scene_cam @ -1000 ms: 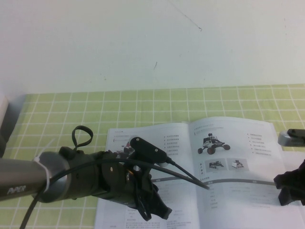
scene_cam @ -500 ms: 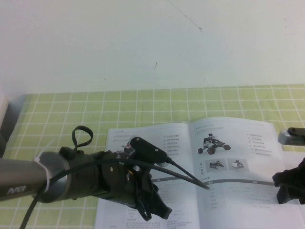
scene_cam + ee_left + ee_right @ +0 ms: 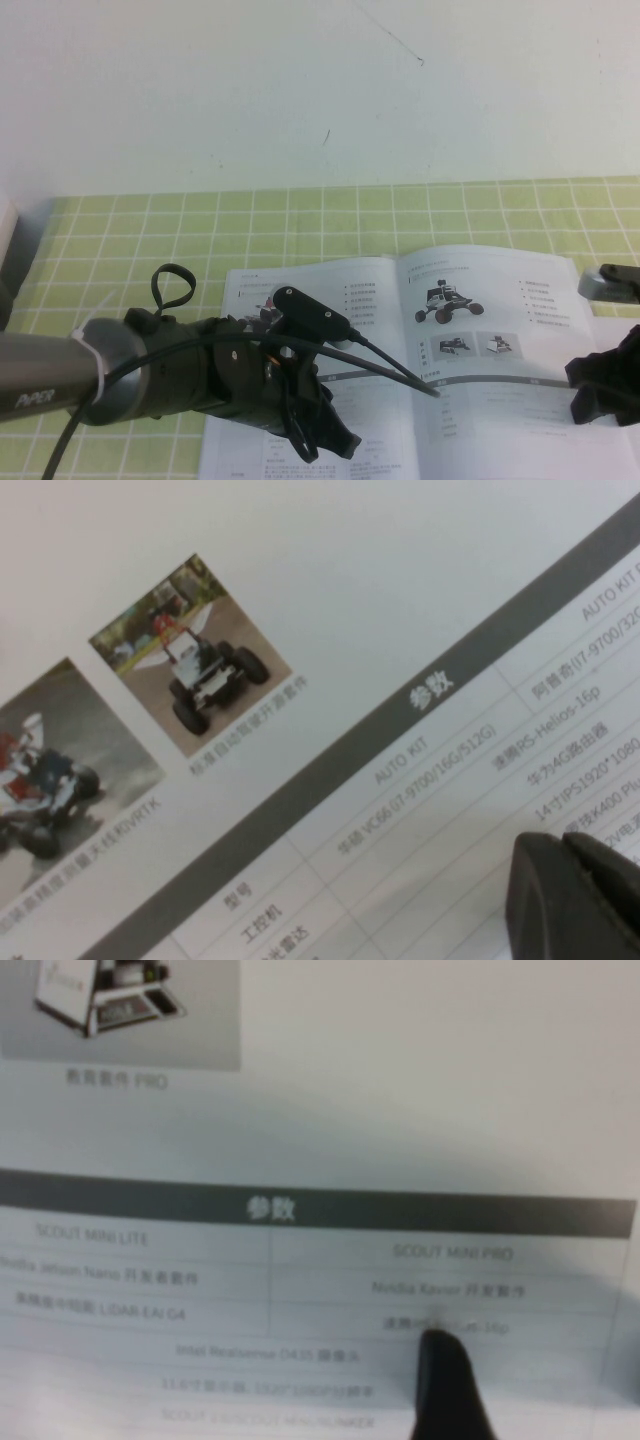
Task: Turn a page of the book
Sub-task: Open the closed book
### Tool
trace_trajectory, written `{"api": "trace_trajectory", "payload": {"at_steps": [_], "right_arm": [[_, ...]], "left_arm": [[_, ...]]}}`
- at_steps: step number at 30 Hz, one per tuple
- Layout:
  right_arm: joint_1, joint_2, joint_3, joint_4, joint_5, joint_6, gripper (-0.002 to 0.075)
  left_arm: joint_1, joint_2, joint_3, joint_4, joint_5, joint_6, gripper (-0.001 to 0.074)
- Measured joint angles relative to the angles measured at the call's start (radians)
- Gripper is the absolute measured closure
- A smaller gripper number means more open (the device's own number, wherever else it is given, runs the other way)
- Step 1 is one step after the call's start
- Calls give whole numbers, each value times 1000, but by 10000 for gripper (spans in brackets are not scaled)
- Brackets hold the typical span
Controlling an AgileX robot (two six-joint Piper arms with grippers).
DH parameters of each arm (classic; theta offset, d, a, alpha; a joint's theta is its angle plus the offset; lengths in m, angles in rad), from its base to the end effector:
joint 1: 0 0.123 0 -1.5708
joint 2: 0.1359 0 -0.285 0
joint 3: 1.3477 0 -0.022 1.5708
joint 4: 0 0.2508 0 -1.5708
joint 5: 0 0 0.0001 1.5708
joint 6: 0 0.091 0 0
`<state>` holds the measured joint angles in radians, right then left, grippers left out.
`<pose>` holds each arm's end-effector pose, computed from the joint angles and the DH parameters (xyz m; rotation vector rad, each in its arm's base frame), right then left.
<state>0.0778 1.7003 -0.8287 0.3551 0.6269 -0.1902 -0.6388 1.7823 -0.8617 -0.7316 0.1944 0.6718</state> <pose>0.2822 0.0406 0.1489 0.0061 2.9537 0.3284 0.2597 -0.2076 0.1452 0.8015 2.4684 -0.4255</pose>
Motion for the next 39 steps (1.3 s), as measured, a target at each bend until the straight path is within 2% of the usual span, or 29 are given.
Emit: {"api": "trace_trajectory", "payload": {"at_steps": [8,17,31,39], "right_arm": [[-2,32,-2,40,2,-51,329],[-10,42,-2,230,4,-237,329],[-10,42,-2,391,6,-361,330],[-10,65,-2,409,8,-381,331]], "left_arm": [[0,0,0,0,0,-2,738],[0,0,0,0,-2,-2,738],[0,0,0,0,-2,-2,738],[0,0,0,0,-3,-2,738]]}}
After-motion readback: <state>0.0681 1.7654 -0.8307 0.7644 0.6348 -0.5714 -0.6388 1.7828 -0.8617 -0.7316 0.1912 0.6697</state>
